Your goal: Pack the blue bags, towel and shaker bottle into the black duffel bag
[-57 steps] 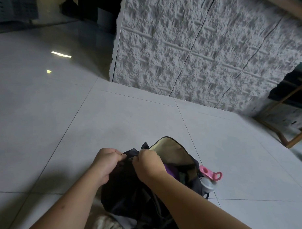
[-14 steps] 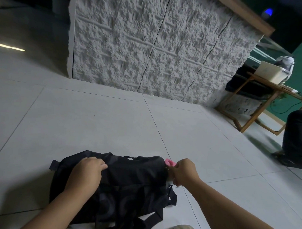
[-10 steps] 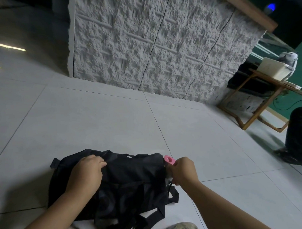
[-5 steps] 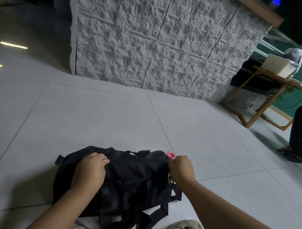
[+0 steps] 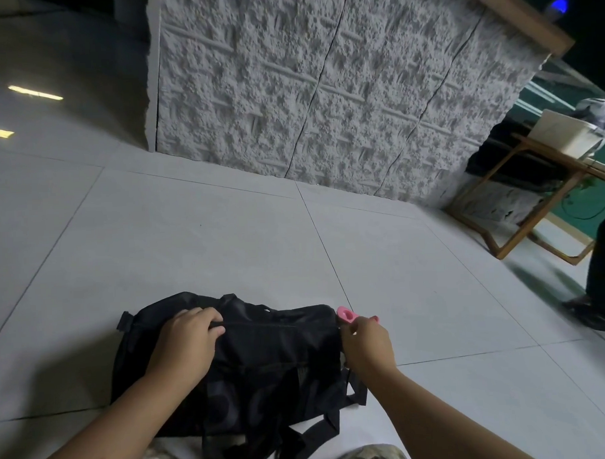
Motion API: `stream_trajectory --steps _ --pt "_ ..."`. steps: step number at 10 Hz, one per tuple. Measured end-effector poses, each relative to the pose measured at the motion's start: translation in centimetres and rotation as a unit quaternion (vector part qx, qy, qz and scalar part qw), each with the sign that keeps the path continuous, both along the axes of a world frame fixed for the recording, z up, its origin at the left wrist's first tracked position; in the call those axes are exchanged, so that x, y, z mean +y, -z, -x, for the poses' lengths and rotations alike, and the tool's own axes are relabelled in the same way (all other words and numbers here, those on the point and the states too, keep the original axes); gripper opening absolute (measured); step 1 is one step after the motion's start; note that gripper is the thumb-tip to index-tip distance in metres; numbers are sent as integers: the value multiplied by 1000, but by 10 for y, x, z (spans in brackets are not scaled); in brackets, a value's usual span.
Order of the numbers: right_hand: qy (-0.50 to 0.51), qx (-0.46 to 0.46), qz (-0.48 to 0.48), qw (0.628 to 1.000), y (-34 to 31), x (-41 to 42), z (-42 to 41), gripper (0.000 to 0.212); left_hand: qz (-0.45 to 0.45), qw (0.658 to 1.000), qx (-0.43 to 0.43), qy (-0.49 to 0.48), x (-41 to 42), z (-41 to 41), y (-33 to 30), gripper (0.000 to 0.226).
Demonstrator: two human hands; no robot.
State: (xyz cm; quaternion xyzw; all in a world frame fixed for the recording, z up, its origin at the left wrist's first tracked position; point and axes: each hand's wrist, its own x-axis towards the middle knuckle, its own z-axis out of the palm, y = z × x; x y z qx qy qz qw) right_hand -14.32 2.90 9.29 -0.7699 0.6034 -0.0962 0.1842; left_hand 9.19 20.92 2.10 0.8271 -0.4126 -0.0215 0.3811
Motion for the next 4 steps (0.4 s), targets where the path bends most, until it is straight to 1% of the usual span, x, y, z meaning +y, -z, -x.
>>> stream_trajectory --steps 1,2,3,4 --pt "8 -61 -4 998 -3 4 -2 38 5 1000 25 6 2 1 -9 11" --pt "-15 -98 -24 995 -11 7 -6 22 38 996 74 14 0 5 -26 7" --pt "-73 -110 -46 990 -28 11 -13 15 60 992 115 4 -1 9 -50 7" --pt "-131 -113 -86 981 -44 13 -13 14 57 982 178 2 3 20 -73 21"
